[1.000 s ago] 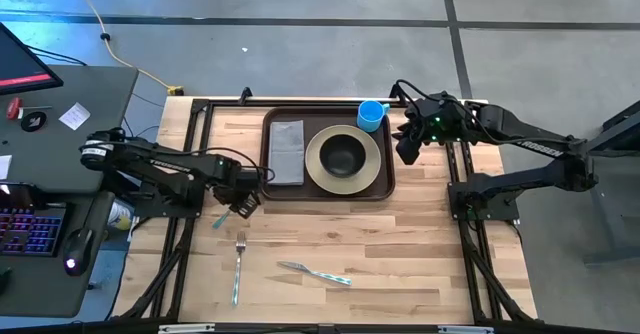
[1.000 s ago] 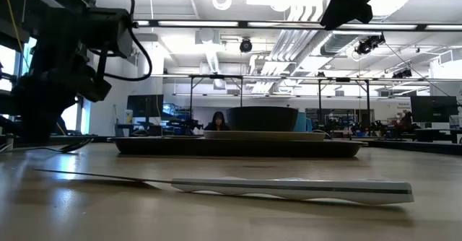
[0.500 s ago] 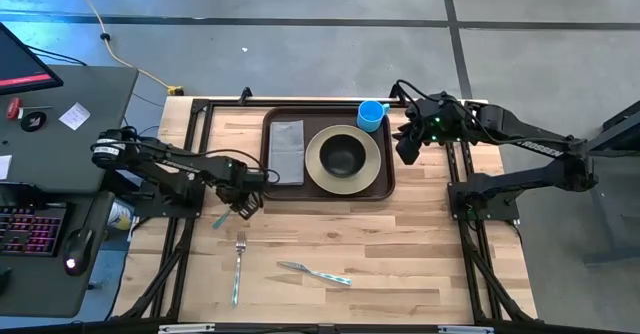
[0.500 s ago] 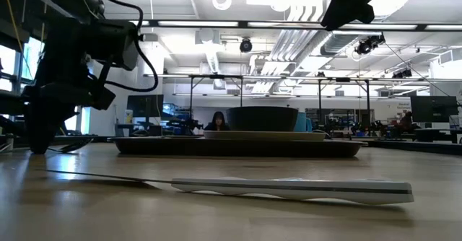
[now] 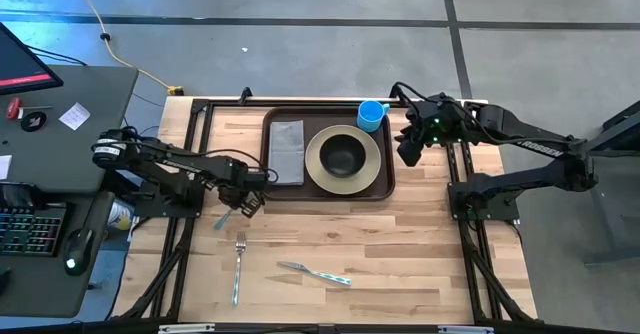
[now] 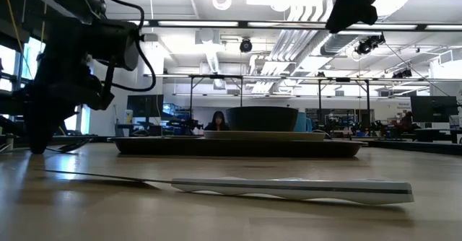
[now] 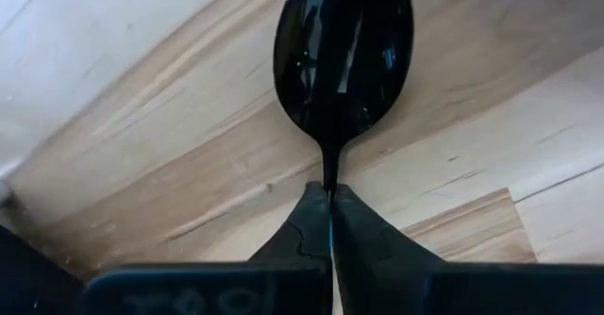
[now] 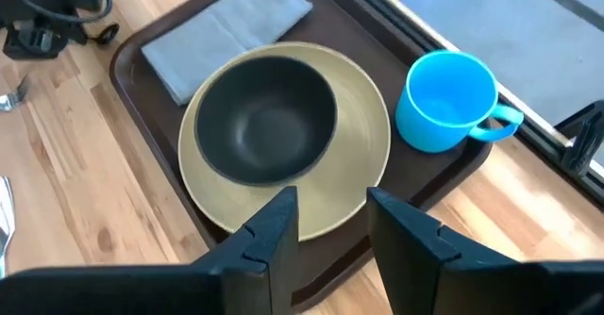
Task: Set up tray
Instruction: Put the blue spoon on the gray napkin to the left of the white plate
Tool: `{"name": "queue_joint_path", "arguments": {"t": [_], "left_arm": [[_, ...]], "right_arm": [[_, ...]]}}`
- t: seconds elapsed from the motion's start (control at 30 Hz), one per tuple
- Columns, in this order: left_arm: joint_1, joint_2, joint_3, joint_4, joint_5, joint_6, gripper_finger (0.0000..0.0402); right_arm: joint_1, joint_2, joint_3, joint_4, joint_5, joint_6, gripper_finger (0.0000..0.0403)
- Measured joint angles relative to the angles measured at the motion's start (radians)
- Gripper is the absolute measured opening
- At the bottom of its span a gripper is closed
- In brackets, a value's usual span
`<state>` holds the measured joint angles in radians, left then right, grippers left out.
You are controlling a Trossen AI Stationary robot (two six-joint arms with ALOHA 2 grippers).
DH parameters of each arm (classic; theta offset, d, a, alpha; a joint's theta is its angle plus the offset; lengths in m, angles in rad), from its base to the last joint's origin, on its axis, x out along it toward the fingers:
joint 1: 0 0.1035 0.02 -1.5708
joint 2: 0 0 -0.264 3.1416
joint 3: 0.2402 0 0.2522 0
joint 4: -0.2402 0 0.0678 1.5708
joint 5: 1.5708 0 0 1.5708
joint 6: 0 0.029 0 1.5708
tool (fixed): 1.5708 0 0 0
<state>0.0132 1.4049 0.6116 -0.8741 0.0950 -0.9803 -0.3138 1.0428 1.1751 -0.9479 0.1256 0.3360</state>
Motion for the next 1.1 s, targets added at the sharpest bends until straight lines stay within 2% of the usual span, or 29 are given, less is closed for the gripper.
{"name": "queue_joint_path", "arguments": {"t": [0.13, 0.3, 0.53, 0.67, 0.8, 1.0, 1.1], "left_arm": [[0.000, 0.006, 0.044, -0.119, 0.016, -0.025, 0.0043], [0.000, 0.004, 0.145, -0.200, 0.019, -0.015, 0.0030], [0.012, -0.004, 0.299, -0.200, -0.059, -0.026, 0.0030], [0.082, -0.005, 0.376, -0.190, -0.132, -0.041, 0.0034], [0.193, -0.005, 0.420, -0.114, -0.200, -0.068, 0.0034], [0.373, 0.026, 0.425, 0.059, -0.221, -0.112, 0.0032], [0.445, 0.077, 0.425, 0.077, -0.213, -0.106, 0.0037]], "right_arm": [[0.000, 0.000, 0.000, -0.013, -0.025, 0.000, 0.0119], [0.000, 0.000, 0.000, -0.014, -0.035, 0.000, 0.0119], [0.000, -0.001, 0.000, -0.014, -0.053, -0.002, 0.0119], [0.000, -0.001, 0.000, -0.014, -0.053, -0.004, 0.0119], [0.000, -0.001, 0.000, -0.013, -0.061, 0.001, 0.0119], [0.000, -0.001, 0.000, -0.013, -0.110, 0.021, 0.0119], [0.000, -0.001, 0.000, -0.012, -0.117, 0.034, 0.0119]]}}
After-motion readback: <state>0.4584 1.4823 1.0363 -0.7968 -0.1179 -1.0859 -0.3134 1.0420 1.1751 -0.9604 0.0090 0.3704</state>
